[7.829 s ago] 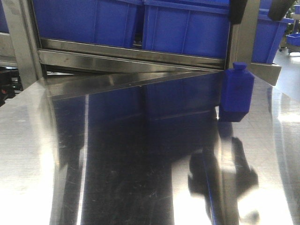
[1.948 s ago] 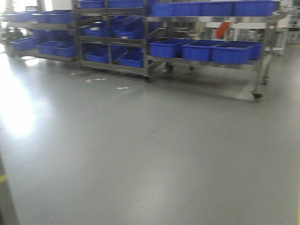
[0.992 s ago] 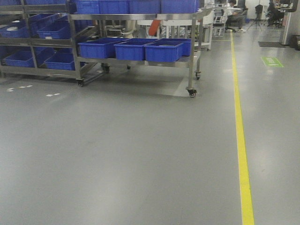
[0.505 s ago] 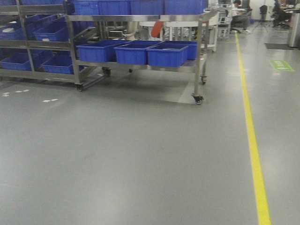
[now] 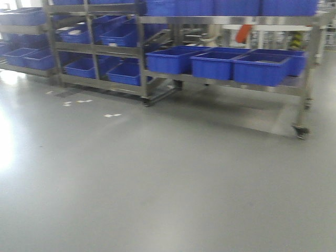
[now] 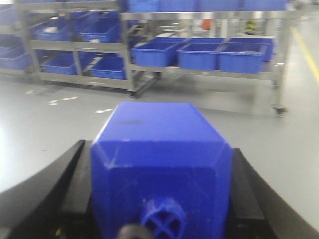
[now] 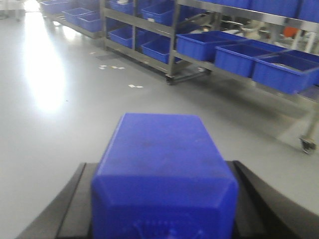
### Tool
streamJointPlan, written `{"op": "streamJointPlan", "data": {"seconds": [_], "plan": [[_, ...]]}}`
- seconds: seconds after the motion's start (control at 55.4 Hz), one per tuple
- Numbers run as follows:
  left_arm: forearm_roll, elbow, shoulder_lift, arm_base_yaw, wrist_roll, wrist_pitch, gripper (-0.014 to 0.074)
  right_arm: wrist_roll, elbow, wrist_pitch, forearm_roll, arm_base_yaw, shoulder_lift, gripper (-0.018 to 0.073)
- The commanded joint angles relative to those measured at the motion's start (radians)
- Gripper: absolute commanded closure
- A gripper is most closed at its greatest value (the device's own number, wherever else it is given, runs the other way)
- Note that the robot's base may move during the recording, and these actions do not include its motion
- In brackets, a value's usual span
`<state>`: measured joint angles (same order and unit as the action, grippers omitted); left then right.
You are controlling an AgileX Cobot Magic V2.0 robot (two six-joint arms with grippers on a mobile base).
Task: Pick and sort blue part to right shelf
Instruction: 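Drive the base up to the shelf of blue bins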
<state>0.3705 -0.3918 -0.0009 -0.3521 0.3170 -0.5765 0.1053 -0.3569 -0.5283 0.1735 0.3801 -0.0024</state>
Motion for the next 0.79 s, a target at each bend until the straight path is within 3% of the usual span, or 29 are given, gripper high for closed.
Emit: {"op": "streamJointPlan", "data": {"seconds": [0.0,0.776], "plan": [[0.014,-0.028,0.01,-0.007,0.009,0.083,0.0296,-0.009,-0.026,0.089,0.013,-0.001,0.022,0.0402],[0.014,-0.028,0.01,-0.007,0.009,0.083,0.0296,-0.009,-0.026,0.087,0.013,-0.001,0.022,0.0402]]}}
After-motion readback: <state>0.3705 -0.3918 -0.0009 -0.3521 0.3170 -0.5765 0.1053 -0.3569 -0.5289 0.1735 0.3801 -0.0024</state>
